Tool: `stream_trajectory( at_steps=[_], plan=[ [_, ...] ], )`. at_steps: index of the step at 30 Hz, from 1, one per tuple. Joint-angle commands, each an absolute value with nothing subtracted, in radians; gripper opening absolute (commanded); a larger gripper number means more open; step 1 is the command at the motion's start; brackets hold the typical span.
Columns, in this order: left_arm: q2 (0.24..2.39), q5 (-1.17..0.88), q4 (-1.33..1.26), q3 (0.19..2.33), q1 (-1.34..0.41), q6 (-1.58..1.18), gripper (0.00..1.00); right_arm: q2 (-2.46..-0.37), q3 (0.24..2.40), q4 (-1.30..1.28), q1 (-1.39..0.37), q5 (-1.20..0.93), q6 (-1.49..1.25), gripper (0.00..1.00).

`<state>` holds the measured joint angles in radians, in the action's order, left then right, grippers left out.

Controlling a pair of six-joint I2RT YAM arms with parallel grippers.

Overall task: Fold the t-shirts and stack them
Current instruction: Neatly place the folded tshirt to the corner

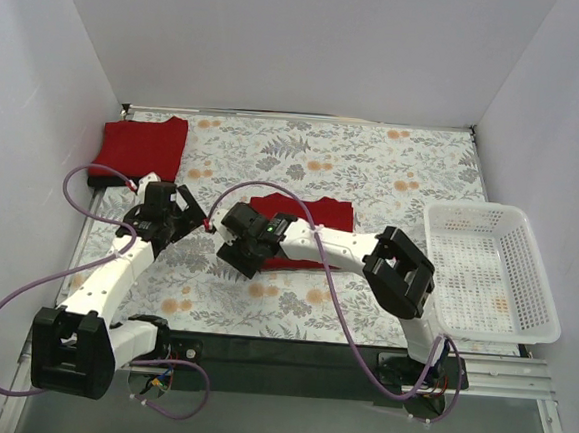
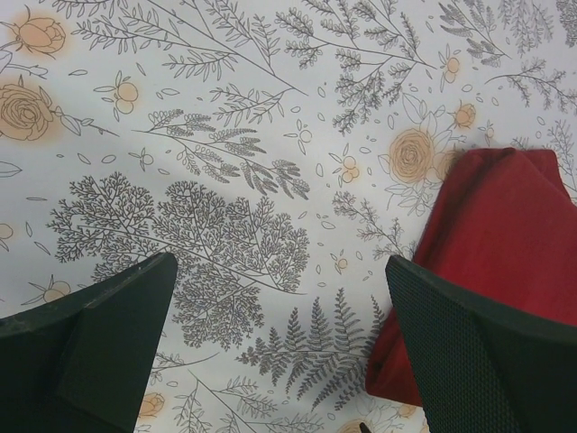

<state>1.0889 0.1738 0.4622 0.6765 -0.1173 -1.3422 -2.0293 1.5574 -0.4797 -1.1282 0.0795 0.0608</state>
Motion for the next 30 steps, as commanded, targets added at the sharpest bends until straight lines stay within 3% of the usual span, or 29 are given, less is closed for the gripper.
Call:
stream_trajectory(
  at_steps=[1,8,11,16,30],
  plan=[
    [1.097,0.146,0.445,0.675,-0.094,-1.338,0.95,-2.055,1.598,-0.512,-1.132,0.091,0.078,0.55],
    [1.085,0.14,0.445,0.67,-0.091,-1.336,0.95,-2.129,1.574,-0.511,-1.137,0.127,0.06,0.45],
    [1.088,0.126,0.443,0.667,-0.089,-1.339,0.95,-2.144,1.577,-0.512,-1.138,0.158,0.063,0.34],
    [1.097,0.033,0.4,0.654,-0.089,-1.338,0.95,-2.106,1.577,-0.508,-1.135,0.204,0.061,0.01],
    [1.339,-0.477,0.158,0.638,-0.101,-1.58,0.98,-1.845,1.411,-0.324,-1.029,0.017,-0.055,0.01]
  ],
)
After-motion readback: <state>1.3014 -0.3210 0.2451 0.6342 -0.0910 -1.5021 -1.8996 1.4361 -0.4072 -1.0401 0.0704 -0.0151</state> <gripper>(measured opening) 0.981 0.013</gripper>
